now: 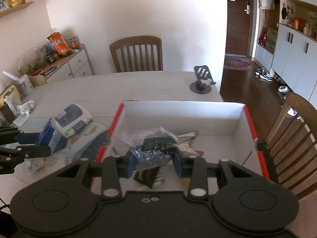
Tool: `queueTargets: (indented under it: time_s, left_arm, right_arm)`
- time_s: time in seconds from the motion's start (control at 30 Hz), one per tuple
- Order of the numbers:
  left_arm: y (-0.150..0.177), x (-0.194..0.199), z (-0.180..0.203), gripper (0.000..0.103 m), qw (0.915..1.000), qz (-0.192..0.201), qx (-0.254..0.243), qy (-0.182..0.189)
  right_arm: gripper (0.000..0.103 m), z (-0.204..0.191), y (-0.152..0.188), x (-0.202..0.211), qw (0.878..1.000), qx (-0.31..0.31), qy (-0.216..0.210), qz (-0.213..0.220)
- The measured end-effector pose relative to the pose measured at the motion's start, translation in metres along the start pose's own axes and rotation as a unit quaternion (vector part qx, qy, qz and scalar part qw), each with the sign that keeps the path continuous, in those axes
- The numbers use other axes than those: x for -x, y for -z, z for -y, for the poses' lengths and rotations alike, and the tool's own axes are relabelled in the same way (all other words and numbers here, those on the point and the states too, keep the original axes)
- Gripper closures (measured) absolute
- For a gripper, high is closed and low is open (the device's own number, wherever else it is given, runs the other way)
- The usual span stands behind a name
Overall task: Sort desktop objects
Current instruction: 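Carry the dark mesh bag and blue snack bar over the red box with both tools, then lower the dark mesh bag into the box with the right tool while the left tool drops the blue bar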
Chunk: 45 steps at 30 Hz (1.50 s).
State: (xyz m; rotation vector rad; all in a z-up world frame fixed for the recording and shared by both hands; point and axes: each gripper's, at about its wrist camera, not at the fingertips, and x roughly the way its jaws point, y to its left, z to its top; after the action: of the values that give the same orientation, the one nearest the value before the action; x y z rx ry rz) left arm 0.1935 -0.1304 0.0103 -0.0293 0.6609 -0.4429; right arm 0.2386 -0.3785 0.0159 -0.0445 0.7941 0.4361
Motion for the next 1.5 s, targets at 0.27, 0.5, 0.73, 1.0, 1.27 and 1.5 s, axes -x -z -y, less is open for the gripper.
queueTargets:
  time_s: [0.27,0.5,0.73,1.0,1.27,1.5]
  left_arm:
    - [-0.019,-0.031,0.033,0.066,0.9994,-0.007,-0.028,0.017]
    - [-0.03,-0.066,0.049,0.066,0.9986,-0.036,-0.031,0.023]
    - [-0.036,-0.095,0.057,0.066,0.9977,-0.057,-0.032,0.017]
    - [-0.038,-0.122,0.067,0.066,0.9959,-0.079,-0.041,0.012]
    - [-0.033,-0.142,0.078,0.066,0.9931,-0.1,-0.058,0.014]
    - [-0.025,-0.159,0.085,0.066,0.9874,-0.138,-0.073,0.027]
  right_arm:
    - [0.066,0.026,-0.003,-0.004,1.0,0.007,0.001,-0.003]
    - [0.066,0.043,0.002,-0.017,1.0,0.011,-0.003,-0.029]
    - [0.066,0.054,0.01,-0.027,0.999,0.006,-0.004,-0.053]
    - [0.066,0.065,0.005,-0.037,0.998,0.01,0.005,-0.06]
    - [0.066,0.081,-0.006,-0.067,0.997,0.014,0.029,-0.074]
    - [0.066,0.085,-0.011,-0.096,0.995,0.027,0.049,-0.08]
